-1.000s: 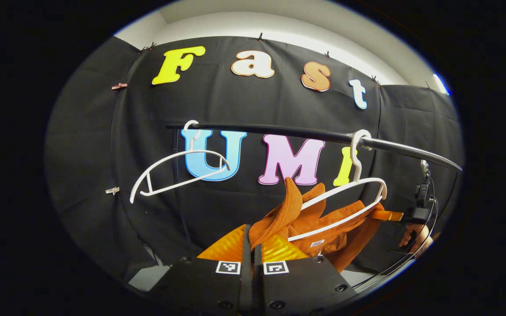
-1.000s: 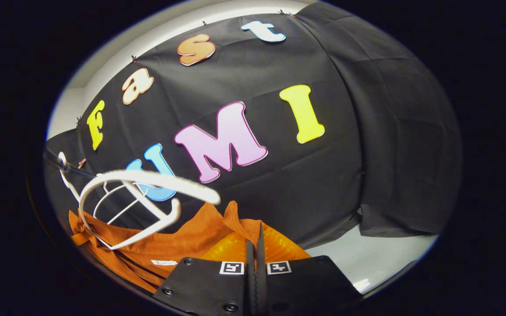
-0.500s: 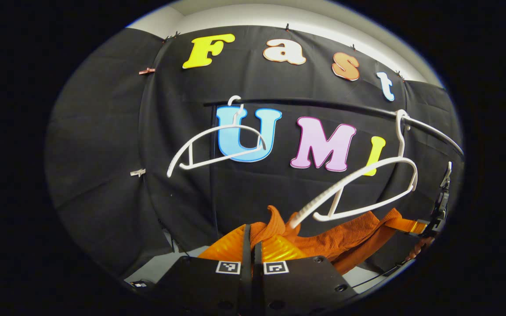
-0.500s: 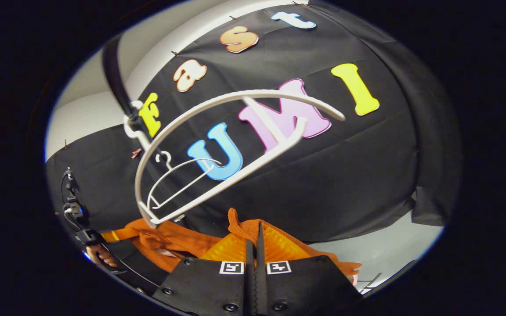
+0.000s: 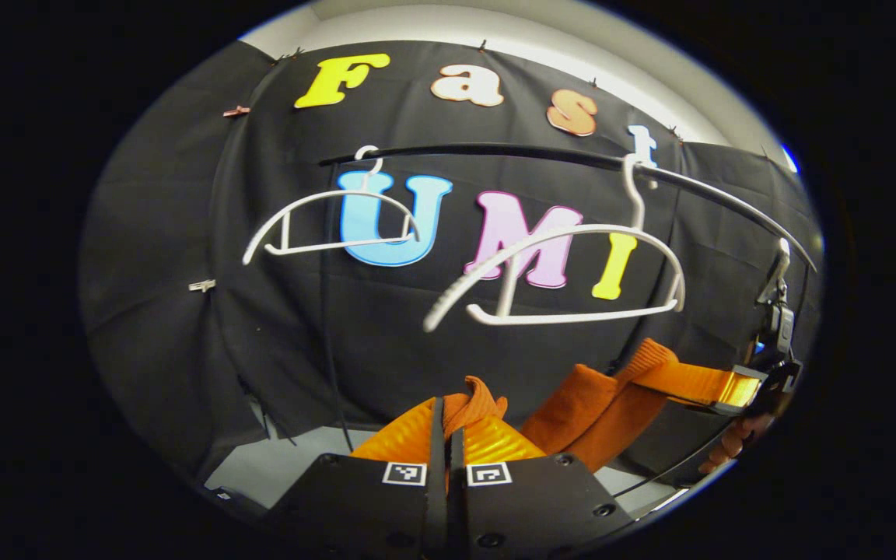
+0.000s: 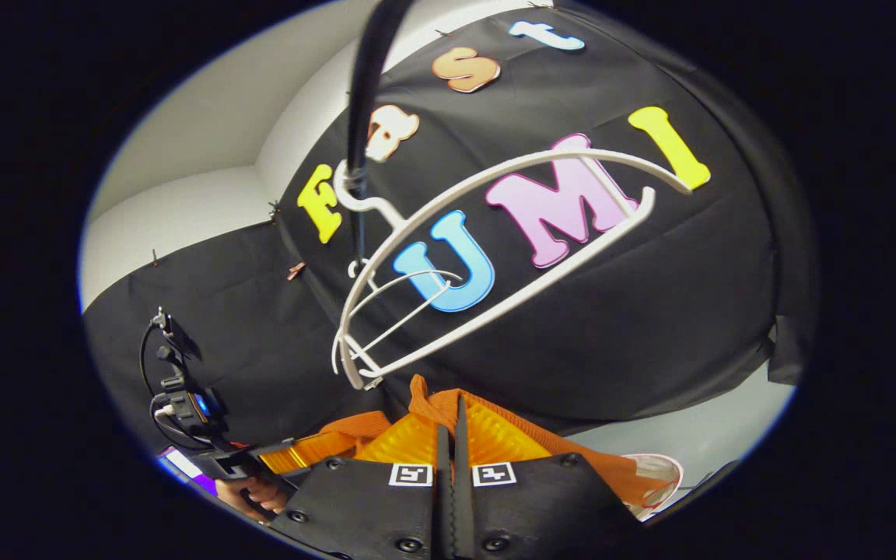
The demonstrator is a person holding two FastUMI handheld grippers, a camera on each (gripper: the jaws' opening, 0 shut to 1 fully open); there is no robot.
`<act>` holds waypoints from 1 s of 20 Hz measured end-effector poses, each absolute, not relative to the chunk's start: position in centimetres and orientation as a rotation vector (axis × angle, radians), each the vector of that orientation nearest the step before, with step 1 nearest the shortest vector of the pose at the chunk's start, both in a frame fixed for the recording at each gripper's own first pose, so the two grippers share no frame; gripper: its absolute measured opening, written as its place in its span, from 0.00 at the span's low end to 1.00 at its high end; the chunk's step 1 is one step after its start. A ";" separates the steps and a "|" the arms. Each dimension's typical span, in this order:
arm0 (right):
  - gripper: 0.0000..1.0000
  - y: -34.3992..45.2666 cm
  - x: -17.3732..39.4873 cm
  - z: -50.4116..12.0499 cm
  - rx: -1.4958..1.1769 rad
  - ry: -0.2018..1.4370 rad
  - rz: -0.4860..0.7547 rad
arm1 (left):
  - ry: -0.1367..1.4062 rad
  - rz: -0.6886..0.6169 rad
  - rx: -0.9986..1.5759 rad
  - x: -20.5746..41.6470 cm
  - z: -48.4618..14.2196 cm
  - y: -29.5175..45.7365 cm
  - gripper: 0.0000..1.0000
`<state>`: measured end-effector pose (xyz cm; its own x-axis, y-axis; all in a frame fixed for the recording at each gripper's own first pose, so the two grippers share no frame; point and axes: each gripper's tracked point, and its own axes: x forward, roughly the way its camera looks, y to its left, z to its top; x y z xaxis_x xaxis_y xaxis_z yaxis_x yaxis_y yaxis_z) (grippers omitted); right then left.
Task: Grasp the clothes on the hanger with both hands and then place them into the laundry hamper below.
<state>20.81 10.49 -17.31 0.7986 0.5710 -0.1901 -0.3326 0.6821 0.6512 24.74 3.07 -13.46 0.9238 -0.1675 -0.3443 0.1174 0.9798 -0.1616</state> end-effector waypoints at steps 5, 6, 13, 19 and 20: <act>0.04 10.8 20.6 -15.8 0.586 0.370 0.541 | 0.282 -0.270 -0.163 24.9 -11.3 -2.2 0.05; 0.04 10.8 20.3 -16.0 0.586 0.372 0.542 | 0.272 -0.290 -0.165 25.0 -11.5 -3.2 0.05; 0.05 10.0 20.7 -23.7 0.517 0.476 0.511 | 0.306 -0.312 -0.163 26.8 -19.2 -7.6 0.05; 0.04 9.4 21.4 -32.3 0.479 0.606 0.522 | 0.419 -0.217 -0.150 28.5 -27.7 -6.7 0.05; 0.05 9.0 21.6 -33.8 0.465 0.631 0.521 | 0.443 -0.201 -0.150 28.7 -29.2 -6.4 0.05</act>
